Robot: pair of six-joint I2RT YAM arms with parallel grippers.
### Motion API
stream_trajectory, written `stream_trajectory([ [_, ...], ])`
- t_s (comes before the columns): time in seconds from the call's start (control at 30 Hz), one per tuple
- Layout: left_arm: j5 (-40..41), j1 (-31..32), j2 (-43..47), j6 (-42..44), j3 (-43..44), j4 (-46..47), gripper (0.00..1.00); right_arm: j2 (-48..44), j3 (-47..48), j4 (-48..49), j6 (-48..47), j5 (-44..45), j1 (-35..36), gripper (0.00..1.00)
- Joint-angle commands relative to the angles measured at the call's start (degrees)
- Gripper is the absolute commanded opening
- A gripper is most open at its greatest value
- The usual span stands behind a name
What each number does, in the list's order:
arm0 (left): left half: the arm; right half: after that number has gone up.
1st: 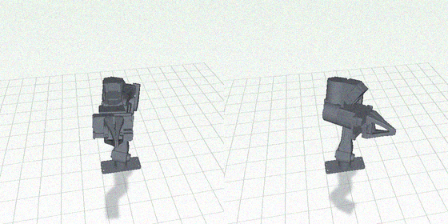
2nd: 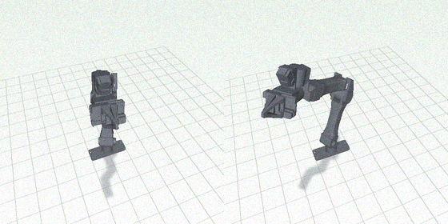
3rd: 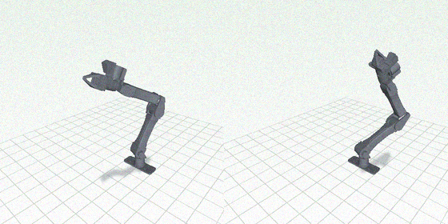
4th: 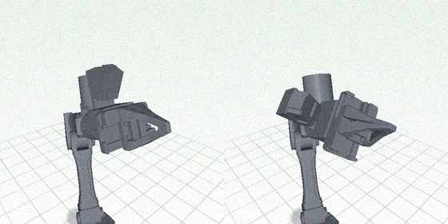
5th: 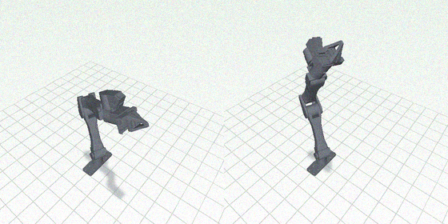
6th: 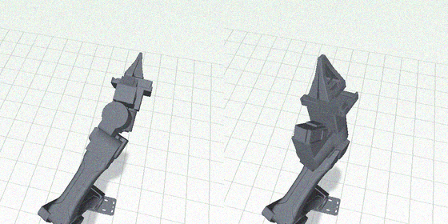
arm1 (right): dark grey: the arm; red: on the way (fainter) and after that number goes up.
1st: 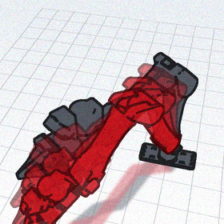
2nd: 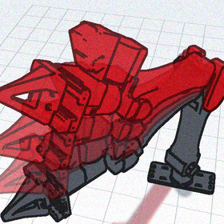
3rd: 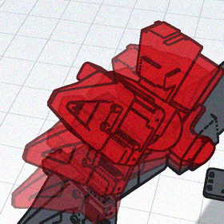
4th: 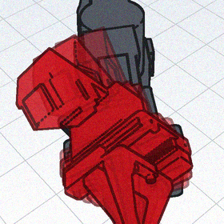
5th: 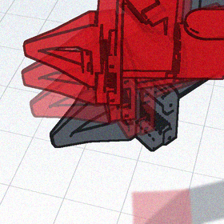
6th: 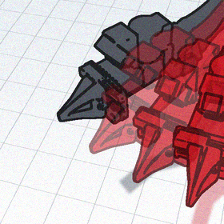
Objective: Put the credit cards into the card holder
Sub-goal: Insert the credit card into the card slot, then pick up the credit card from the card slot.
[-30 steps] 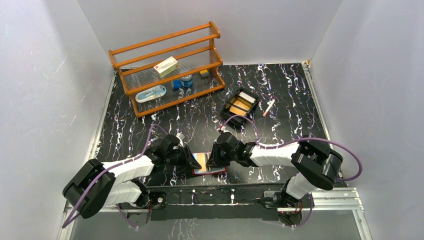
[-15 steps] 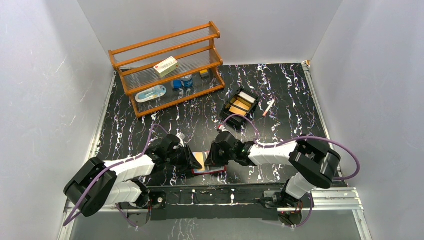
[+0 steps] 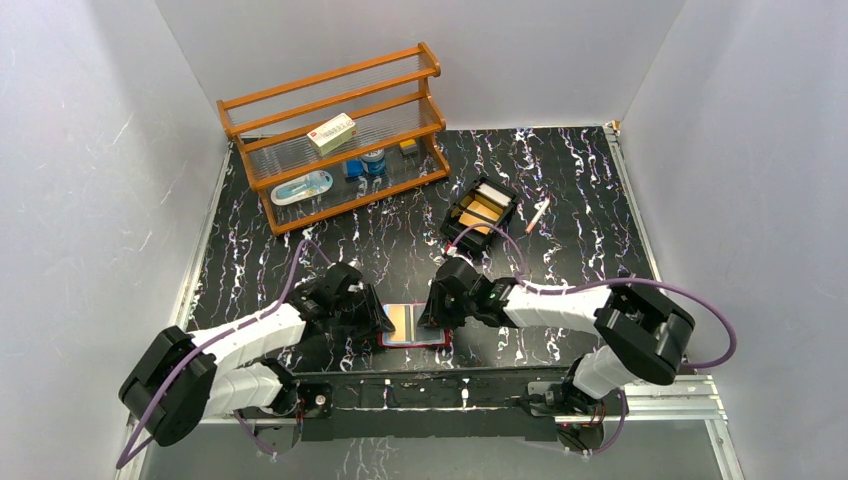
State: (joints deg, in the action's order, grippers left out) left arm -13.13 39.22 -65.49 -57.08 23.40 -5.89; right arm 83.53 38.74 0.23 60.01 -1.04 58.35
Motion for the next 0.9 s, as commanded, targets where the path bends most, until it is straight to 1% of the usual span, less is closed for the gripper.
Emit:
stream_trajectory([
  [0.0, 4.73, 0.13, 2.74, 1.69, 3.71, -8.66, 0.41, 2.09, 3.44, -6.28, -0.05, 5.0, -0.08, 0.31],
  [0.1, 6.94, 0.15, 4.77, 1.84, 5.2, -11.21, 0.41, 1.29, 4.59, -10.13, -0.05, 7.69, -0.08, 0.31],
  [0.23, 8.15, 0.15, 7.25, 3.12, 6.52, -11.82, 0.42, -1.41, 8.31, -15.36, -0.05, 9.09, -0.08, 0.31],
  [0.33, 7.82, 0.13, 8.14, 4.9, 7.45, -11.4, 0.42, -3.91, 11.38, -15.94, -0.05, 9.83, -0.48, 0.31],
  [0.4, 7.72, 0.15, 8.83, 6.14, 7.82, -11.05, 0.42, -4.26, 14.17, -17.48, -0.05, 12.14, -2.15, 0.31],
  [0.5, 7.89, 0.15, 10.42, 8.69, 8.31, -11.11, 0.43, -2.94, 20.32, -20.57, -0.05, 15.08, -6.75, 0.31],
  [0.53, 7.79, 0.15, 11.02, 9.67, 8.58, -11.32, 0.43, -2.28, 22.09, -20.76, -33.46, 16.18, -8.3, 0.31],
  [0.6, 7.7, 0.15, 12.02, 11.64, 9.6, -12.4, 0.45, -0.26, 25.67, -20.8, -42.4, 18.89, -11.57, 0.31],
  [0.63, 7.63, 0.15, 12.75, 12.55, 10.48, -13.12, 0.46, 0.89, 27.94, -20.58, -45.68, 20.96, -13.12, 0.65],
  [0.67, 7.53, 0.15, 13.29, 13.59, 11.09, -13.76, 0.46, 2.15, 28.88, -20.2, -48.98, 22.17, -14.59, 0.57],
  [0.8, 8.16, 0.15, 15.32, 16.95, 13.31, -17.21, 0.47, 7.14, 32.98, -16.64, -60.85, 26.57, -20.87, 0.56],
  [0.87, 8.86, 0.15, 16.37, 18.03, 13.67, -18.43, 0.48, 9.75, 33.5, -13.07, -66.45, 27.29, -23.74, 0.57],
])
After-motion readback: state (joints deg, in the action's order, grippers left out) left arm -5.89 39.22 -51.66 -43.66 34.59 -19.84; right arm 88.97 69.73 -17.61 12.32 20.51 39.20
